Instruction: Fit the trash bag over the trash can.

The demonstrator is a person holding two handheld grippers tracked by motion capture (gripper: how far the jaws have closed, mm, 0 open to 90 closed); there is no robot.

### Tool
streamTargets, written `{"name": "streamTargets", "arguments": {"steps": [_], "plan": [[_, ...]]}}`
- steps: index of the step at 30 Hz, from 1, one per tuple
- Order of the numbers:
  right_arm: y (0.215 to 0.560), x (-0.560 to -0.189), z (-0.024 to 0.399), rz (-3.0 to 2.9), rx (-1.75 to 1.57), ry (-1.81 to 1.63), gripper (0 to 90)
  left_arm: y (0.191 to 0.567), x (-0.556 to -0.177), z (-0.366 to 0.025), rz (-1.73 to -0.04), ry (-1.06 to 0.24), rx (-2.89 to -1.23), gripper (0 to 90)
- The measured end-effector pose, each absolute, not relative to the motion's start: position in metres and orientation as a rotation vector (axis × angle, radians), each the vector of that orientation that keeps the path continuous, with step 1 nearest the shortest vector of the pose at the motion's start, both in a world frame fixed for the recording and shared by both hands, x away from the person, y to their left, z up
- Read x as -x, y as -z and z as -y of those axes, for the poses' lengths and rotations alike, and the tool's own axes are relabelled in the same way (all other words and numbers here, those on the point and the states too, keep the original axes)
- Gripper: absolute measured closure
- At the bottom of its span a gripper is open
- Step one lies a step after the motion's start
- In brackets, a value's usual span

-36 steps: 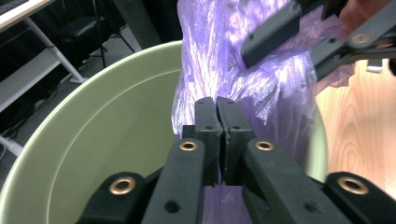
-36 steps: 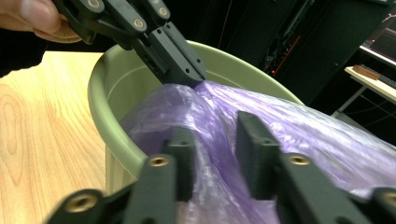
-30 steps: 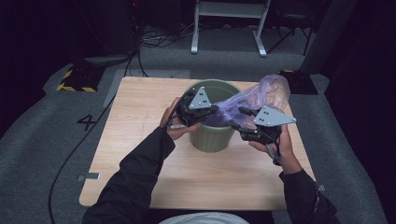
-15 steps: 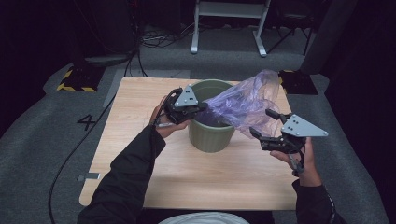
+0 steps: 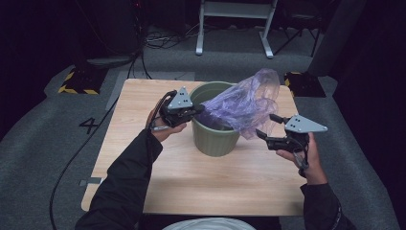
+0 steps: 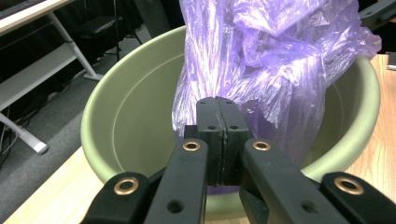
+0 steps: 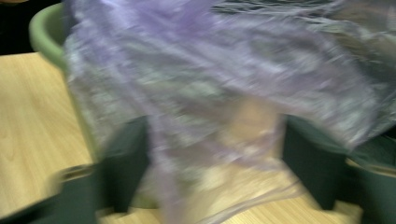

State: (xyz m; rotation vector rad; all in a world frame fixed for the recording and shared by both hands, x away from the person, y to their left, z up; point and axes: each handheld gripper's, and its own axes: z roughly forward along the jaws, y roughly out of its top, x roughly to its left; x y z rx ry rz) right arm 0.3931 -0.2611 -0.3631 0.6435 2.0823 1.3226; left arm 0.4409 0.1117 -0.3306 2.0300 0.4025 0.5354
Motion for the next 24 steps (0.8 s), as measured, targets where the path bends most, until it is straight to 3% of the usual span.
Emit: {"name": "streamTargets", "arguments": {"steps": [4,7,8,9,13,19,24], "plan": [[0.367,-0.389,0.253,-2.103,-0.580,-1.341,71.6,0.333,-0.443,-0.114,-0.433,-0.530,-2.016,79.0],[0.369,-0.385,0.248,-2.106,-0.538,-1.346,85.2,0.333,-0.441,-0.116,-0.426,-0.513,-2.000,70.7],[0.369,-0.384,0.247,-2.104,-0.532,-1.354,88.3,0.332,-0.440,-0.116,-0.435,-0.511,-1.992,64.3],[0.368,-0.382,0.246,-2.097,-0.515,-1.354,89.9,0.331,-0.439,-0.117,-0.442,-0.494,-1.984,56.3],[0.366,-0.373,0.239,-2.095,-0.472,-1.352,90.0,0.325,-0.430,-0.109,-0.407,-0.460,-1.969,38.2],[0.367,-0.365,0.229,-2.121,-0.421,-1.349,90.0,0.322,-0.414,-0.082,-0.293,-0.404,-2.002,35.1],[0.368,-0.361,0.225,-2.128,-0.402,-1.376,89.4,0.326,-0.415,-0.069,-0.272,-0.378,-2.033,45.4]]}}
